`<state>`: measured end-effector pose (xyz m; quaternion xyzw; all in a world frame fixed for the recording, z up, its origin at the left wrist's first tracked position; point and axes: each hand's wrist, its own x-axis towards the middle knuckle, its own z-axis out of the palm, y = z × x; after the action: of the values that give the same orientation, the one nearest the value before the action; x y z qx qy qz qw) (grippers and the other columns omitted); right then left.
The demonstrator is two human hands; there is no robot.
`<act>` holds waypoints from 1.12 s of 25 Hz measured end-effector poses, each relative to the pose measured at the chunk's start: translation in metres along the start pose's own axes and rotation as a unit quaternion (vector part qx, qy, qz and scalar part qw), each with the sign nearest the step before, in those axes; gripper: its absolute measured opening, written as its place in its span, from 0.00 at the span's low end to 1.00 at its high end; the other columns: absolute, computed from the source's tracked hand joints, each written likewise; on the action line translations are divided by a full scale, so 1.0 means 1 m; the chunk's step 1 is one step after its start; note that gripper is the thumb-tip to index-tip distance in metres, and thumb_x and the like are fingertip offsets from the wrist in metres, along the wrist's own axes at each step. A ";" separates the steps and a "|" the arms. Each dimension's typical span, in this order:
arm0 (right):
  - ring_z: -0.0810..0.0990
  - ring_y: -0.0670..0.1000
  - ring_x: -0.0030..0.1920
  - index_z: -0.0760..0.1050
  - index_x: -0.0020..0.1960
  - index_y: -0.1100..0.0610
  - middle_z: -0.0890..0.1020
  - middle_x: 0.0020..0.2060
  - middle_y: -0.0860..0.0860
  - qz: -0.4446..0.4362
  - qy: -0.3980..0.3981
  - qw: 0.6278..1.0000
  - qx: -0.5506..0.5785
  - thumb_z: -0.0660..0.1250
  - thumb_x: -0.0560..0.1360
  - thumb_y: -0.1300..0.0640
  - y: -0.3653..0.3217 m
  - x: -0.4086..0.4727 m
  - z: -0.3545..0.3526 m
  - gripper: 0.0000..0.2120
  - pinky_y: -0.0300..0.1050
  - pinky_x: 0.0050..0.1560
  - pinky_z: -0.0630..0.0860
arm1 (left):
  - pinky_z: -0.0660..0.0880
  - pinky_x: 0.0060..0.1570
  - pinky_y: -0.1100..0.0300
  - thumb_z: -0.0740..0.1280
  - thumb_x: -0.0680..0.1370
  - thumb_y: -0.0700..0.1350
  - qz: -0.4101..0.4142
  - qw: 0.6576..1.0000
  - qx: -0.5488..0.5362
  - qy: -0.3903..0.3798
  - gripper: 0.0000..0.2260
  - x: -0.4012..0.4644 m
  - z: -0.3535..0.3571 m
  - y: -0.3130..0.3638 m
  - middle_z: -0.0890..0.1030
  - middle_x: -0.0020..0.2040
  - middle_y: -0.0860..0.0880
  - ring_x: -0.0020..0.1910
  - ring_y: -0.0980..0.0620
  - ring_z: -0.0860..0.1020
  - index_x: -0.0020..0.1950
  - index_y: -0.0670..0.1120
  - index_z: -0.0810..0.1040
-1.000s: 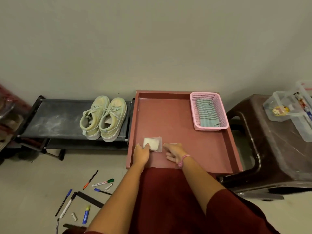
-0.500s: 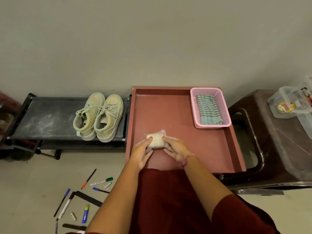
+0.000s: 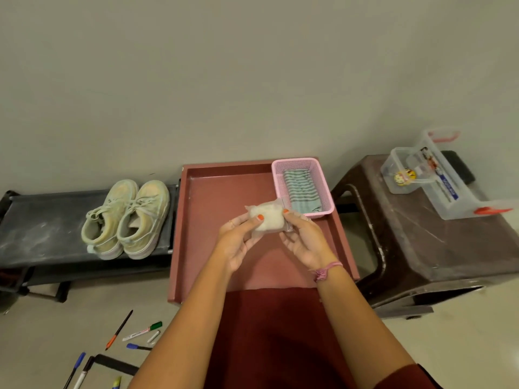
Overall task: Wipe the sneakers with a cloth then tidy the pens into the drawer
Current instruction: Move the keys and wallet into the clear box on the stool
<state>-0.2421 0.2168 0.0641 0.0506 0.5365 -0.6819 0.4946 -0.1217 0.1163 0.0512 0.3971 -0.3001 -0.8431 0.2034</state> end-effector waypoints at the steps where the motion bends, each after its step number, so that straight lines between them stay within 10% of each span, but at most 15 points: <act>1: 0.79 0.46 0.40 0.78 0.50 0.54 0.82 0.40 0.49 -0.016 -0.003 1.000 0.021 0.66 0.76 0.60 -0.010 -0.006 -0.009 0.05 0.39 0.43 0.75 | 0.80 0.51 0.58 0.71 0.73 0.35 0.006 1.000 0.002 -0.005 0.15 -0.001 0.018 -0.001 0.84 0.52 0.40 0.48 0.48 0.84 0.60 0.38 0.78; 7: 0.83 0.45 0.42 0.77 0.60 0.58 0.84 0.46 0.52 -0.128 0.004 0.992 -0.010 0.70 0.74 0.57 -0.079 -0.042 -0.069 0.16 0.37 0.41 0.78 | 0.82 0.47 0.58 0.70 0.74 0.34 0.003 0.997 0.025 -0.068 0.13 0.000 0.123 -0.019 0.84 0.51 0.41 0.44 0.49 0.84 0.58 0.38 0.79; 19: 0.82 0.48 0.42 0.77 0.48 0.61 0.82 0.42 0.54 -0.230 0.156 0.960 -0.015 0.69 0.74 0.65 -0.236 -0.072 -0.206 0.03 0.38 0.40 0.81 | 0.79 0.52 0.59 0.65 0.80 0.44 0.036 0.959 0.206 -0.193 0.05 0.017 0.309 -0.071 0.84 0.52 0.47 0.48 0.53 0.83 0.52 0.46 0.79; 23: 0.81 0.52 0.43 0.75 0.41 0.61 0.80 0.43 0.56 -0.232 0.314 0.913 -0.116 0.72 0.72 0.65 -0.291 -0.043 -0.278 0.06 0.46 0.46 0.82 | 0.71 0.66 0.54 0.65 0.79 0.46 0.251 0.746 0.569 -0.241 0.16 0.025 0.339 -0.111 0.75 0.68 0.49 0.66 0.53 0.73 0.66 0.47 0.75; 28: 0.78 0.57 0.46 0.75 0.45 0.64 0.77 0.42 0.58 -0.120 0.374 0.775 -0.495 0.71 0.72 0.57 -0.315 -0.005 -0.306 0.10 0.47 0.50 0.77 | 0.55 0.74 0.48 0.63 0.81 0.46 0.334 0.497 0.741 -0.304 0.28 0.042 0.357 -0.131 0.55 0.79 0.50 0.78 0.50 0.54 0.79 0.48 0.57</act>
<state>-0.6102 0.4387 0.1539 -0.0150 0.9443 -0.3037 0.1259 -0.4434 0.3112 0.1213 -0.0089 -0.9684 -0.2492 -0.0030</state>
